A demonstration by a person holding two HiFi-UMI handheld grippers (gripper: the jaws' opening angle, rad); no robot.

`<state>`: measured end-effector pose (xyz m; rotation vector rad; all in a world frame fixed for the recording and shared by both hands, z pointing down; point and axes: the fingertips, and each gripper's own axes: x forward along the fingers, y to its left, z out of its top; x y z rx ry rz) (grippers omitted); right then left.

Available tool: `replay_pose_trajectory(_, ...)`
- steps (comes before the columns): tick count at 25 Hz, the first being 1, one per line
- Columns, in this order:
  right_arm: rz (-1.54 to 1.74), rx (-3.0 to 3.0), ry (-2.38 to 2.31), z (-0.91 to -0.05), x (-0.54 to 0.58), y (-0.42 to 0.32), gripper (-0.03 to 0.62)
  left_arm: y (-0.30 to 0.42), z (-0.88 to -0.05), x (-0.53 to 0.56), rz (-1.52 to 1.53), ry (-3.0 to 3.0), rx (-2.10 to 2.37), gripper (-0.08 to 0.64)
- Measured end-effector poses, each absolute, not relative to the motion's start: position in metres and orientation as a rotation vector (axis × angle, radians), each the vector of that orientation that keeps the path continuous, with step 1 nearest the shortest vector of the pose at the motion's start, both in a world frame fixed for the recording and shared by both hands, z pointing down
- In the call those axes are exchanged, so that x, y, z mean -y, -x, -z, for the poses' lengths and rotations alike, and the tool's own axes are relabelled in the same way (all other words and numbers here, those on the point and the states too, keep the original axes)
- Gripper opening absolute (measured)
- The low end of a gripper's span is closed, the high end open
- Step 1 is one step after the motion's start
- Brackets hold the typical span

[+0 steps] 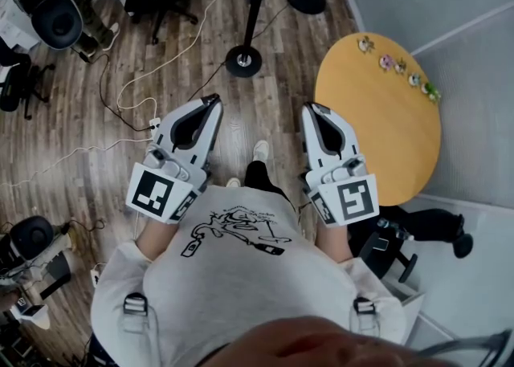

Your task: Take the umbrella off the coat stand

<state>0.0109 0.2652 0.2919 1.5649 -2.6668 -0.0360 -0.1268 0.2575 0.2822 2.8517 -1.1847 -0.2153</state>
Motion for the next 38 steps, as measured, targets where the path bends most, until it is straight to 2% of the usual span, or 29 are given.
replay_pose_trajectory(38, -0.002, 2.731, -1.499, -0.288, -0.086, -0.137, 0.017, -0.002, -0.273, -0.086, 0.172, -2.832, 1.255, 0.009)
